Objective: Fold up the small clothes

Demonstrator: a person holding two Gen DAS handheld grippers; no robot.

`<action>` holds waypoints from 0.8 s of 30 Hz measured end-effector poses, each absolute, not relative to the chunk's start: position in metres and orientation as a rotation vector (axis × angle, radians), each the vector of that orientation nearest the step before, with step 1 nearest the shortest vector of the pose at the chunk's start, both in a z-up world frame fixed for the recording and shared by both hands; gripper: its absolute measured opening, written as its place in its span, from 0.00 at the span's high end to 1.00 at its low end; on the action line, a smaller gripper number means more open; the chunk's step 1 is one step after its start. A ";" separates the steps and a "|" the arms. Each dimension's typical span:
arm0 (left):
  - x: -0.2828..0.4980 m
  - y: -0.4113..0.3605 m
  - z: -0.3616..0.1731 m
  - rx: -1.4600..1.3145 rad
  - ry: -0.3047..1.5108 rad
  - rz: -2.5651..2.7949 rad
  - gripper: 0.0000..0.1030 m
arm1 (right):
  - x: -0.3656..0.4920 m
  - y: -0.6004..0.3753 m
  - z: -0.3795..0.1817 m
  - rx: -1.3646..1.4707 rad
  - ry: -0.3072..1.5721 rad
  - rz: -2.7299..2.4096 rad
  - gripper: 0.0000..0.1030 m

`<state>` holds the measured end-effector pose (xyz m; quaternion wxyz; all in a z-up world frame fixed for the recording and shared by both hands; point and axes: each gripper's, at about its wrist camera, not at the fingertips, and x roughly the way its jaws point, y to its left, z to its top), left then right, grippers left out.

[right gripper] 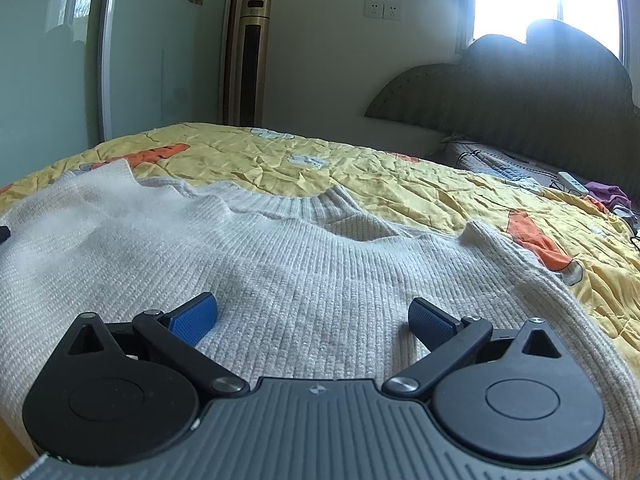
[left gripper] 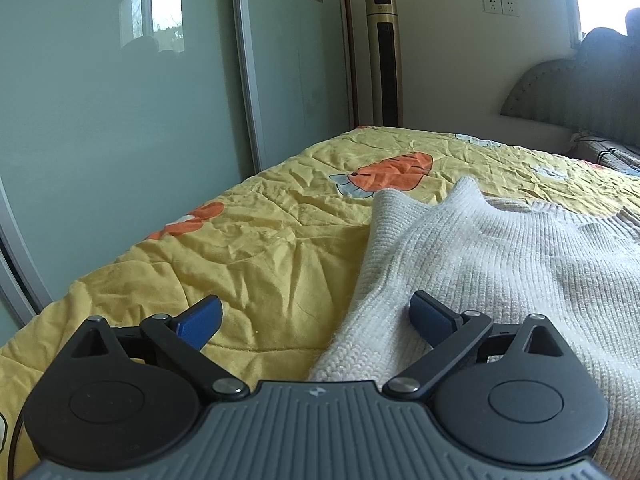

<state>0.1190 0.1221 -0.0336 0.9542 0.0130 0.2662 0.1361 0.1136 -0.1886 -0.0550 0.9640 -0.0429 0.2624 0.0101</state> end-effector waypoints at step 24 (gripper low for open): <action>0.122 0.137 -0.033 -0.085 0.580 0.240 0.00 | 0.094 -0.185 -0.046 -0.082 0.430 0.013 0.00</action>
